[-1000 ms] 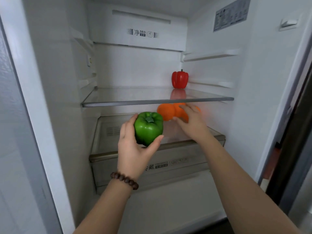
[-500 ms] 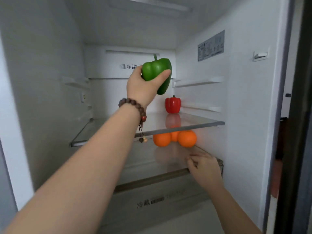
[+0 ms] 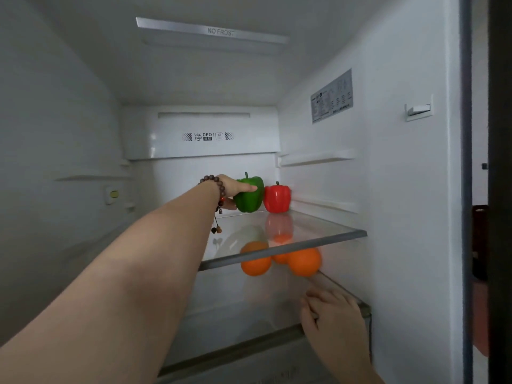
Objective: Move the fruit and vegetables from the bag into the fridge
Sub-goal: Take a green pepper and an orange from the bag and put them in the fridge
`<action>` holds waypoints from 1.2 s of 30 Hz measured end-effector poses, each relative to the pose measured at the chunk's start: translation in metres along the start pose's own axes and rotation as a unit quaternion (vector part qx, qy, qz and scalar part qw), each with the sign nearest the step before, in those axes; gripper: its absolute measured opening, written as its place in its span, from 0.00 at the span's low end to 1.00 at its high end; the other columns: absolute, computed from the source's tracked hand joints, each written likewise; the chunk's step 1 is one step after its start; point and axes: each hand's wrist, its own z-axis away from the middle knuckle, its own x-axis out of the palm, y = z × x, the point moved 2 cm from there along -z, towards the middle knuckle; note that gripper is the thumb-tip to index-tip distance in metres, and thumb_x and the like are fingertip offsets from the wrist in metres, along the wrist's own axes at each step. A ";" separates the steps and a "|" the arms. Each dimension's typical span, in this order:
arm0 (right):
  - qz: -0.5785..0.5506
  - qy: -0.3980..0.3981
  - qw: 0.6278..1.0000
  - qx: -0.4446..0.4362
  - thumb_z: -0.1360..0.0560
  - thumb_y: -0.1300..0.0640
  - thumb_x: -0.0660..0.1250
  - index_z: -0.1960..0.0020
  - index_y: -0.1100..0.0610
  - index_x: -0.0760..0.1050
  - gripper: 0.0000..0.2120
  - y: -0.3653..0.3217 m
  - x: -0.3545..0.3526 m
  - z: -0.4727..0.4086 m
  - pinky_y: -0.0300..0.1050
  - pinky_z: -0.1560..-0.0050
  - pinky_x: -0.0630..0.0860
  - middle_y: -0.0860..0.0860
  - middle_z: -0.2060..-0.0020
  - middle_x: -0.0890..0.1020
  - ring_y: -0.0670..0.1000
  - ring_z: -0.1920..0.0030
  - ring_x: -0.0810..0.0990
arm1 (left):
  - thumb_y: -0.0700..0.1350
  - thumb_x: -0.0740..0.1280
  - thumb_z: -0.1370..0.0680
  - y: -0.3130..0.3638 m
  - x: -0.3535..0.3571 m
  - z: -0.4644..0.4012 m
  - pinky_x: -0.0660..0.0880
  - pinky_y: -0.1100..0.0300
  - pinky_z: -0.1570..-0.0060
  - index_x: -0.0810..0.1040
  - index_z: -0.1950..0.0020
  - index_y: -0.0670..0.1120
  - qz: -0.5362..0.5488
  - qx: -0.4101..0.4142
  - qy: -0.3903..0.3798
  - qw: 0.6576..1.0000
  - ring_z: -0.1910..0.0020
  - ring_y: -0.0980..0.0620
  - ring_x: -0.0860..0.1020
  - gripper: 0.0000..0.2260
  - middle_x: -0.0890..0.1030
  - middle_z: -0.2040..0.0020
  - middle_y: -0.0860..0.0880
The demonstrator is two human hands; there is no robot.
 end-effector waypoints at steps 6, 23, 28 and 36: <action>0.005 0.045 0.999 -0.017 0.31 0.49 0.59 0.65 0.50 0.83 0.14 0.006 0.011 -0.001 0.47 0.59 0.77 0.47 0.62 0.85 0.51 0.64 0.82 | 0.54 0.75 0.31 -0.014 0.011 -0.020 0.76 0.49 0.43 0.69 0.35 0.37 -0.004 -0.015 0.016 1.000 0.44 0.44 0.78 0.33 0.75 0.38 0.40; 0.005 -0.032 0.998 0.048 0.32 0.48 0.57 0.65 0.48 0.81 0.14 -0.001 0.009 -0.004 0.46 0.57 0.74 0.45 0.61 0.84 0.50 0.61 0.81 | 0.63 0.70 0.31 -0.010 0.006 0.008 0.75 0.52 0.43 0.63 0.29 0.37 -0.131 0.008 0.098 0.987 0.40 0.43 0.74 0.41 0.71 0.34 0.40; 0.018 -0.084 0.996 0.038 0.28 0.48 0.55 0.63 0.49 0.79 0.15 -0.001 -0.001 -0.006 0.47 0.57 0.73 0.44 0.62 0.82 0.50 0.59 0.80 | 0.55 0.65 0.24 0.007 -0.007 0.063 0.71 0.60 0.56 0.62 0.29 0.37 -0.155 0.060 0.182 0.969 0.55 0.47 0.75 0.32 0.75 0.40 0.41; 0.020 -0.141 0.989 0.042 0.30 0.52 0.54 0.63 0.52 0.80 0.16 -0.014 -0.021 0.005 0.46 0.59 0.75 0.49 0.62 0.84 0.53 0.61 0.82 | 0.51 0.64 0.23 -0.010 0.002 0.192 0.65 0.58 0.35 0.65 0.28 0.43 -0.091 0.180 0.230 0.952 0.32 0.48 0.68 0.26 0.70 0.30 0.45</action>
